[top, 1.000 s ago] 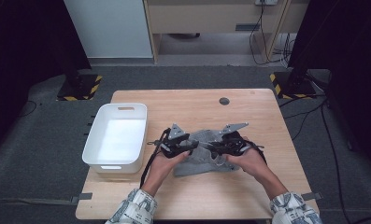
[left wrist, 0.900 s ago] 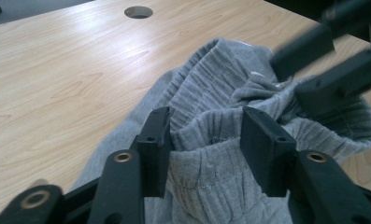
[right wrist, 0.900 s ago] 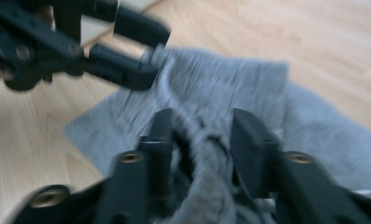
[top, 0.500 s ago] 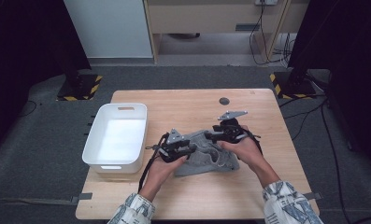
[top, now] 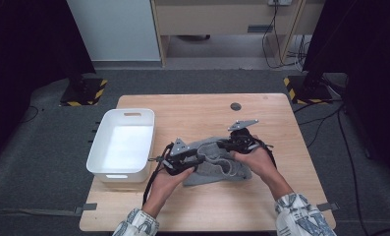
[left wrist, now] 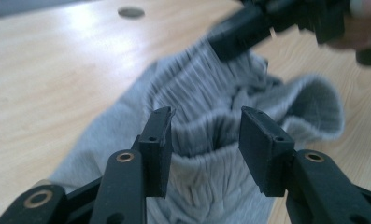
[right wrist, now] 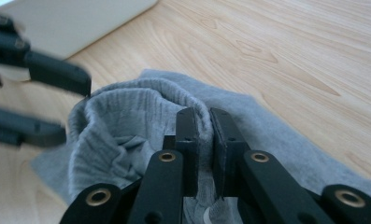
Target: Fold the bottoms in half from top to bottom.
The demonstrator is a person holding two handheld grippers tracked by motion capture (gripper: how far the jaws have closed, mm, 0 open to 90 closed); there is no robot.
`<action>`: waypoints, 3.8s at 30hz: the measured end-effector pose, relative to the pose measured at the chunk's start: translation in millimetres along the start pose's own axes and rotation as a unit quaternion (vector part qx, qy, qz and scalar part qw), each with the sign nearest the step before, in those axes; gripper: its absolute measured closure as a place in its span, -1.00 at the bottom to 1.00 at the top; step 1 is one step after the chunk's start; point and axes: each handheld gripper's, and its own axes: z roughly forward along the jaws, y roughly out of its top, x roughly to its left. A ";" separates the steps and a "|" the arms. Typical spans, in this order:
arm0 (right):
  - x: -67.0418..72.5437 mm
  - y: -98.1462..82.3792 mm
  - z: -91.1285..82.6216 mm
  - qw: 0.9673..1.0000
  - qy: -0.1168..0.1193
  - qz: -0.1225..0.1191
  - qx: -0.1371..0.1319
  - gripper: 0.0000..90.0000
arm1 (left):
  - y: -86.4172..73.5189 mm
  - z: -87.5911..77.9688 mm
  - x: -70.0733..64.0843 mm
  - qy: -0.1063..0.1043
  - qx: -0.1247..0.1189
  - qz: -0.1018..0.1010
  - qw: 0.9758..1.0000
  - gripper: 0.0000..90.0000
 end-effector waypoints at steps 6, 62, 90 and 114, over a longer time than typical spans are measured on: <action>5.4 -15.7 -16.6 1.000 0.018 -0.008 -0.023 0.87 | 8.1 -10.1 4.1 0.024 -0.036 -0.010 0.999 0.19; 32.4 -43.1 -26.0 0.997 -0.051 -0.046 -0.026 -0.35 | -35.4 11.2 -12.5 0.014 0.058 0.045 0.997 -0.06; 40.3 -60.7 -19.3 0.997 -0.050 -0.054 -0.003 -0.65 | -51.0 9.5 -14.8 0.012 0.077 0.053 0.996 -0.42; 20.1 -73.2 -11.1 0.991 -0.089 -0.093 0.023 -0.69 | -42.4 38.5 -10.1 0.013 0.082 0.044 0.996 -0.60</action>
